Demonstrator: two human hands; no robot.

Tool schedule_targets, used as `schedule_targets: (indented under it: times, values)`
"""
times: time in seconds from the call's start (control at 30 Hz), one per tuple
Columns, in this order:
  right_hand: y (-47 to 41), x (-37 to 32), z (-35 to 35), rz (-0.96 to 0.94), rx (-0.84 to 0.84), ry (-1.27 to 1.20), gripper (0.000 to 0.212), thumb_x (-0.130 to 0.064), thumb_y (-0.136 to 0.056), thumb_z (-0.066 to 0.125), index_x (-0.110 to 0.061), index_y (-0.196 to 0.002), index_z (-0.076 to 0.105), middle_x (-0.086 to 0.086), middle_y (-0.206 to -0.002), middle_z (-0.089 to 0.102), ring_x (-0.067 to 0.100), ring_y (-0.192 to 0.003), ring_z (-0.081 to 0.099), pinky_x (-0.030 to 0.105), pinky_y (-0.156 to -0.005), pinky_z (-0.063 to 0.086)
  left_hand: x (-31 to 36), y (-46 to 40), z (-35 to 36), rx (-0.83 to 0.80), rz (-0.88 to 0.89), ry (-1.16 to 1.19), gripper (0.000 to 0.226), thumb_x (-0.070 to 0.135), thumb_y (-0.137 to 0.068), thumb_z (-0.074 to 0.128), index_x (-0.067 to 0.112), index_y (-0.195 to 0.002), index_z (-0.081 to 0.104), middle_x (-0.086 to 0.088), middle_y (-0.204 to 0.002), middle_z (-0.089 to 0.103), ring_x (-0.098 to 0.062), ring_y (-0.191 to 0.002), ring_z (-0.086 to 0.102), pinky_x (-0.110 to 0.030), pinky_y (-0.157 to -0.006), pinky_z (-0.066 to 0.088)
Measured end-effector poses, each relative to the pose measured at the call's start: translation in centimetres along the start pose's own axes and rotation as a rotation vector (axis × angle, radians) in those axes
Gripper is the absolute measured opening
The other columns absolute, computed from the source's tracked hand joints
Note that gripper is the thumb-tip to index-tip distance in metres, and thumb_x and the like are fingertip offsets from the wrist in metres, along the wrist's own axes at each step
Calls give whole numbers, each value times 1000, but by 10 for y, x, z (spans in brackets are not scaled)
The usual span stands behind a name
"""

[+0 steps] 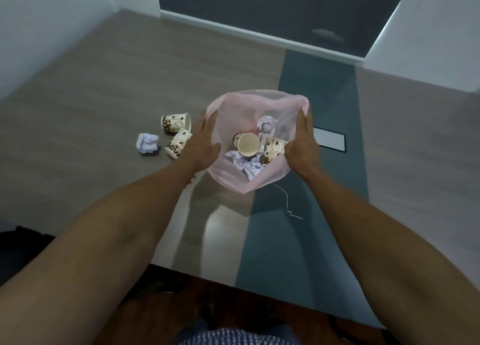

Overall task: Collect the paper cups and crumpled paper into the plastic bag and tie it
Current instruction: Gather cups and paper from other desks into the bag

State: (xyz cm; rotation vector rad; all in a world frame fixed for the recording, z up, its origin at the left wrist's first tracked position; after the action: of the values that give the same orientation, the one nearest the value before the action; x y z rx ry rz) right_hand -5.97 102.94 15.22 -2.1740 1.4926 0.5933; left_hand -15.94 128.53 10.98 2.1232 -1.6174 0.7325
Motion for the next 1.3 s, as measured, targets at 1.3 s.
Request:
schedule_targets:
  times: [1.3]
  values:
    - [35, -7, 55, 72, -51, 42, 97, 8, -83, 50, -21, -162, 2, -11, -169, -5, 42, -102, 58, 50, -71, 56, -18, 12, 45, 198, 257, -173, 42, 31, -95, 46, 8, -129, 57, -18, -128, 57, -36, -110, 58, -49, -91, 51]
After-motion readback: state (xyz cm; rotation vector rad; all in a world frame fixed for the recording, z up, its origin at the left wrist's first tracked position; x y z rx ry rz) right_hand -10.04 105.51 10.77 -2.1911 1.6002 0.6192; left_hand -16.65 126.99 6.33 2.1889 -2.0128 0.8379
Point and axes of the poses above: each hand's wrist, its own y-axis away from the middle knuckle, its own z-axis out of the palm, x = y × z, the point moved 5 cm from there along -y, towards the middle knuckle
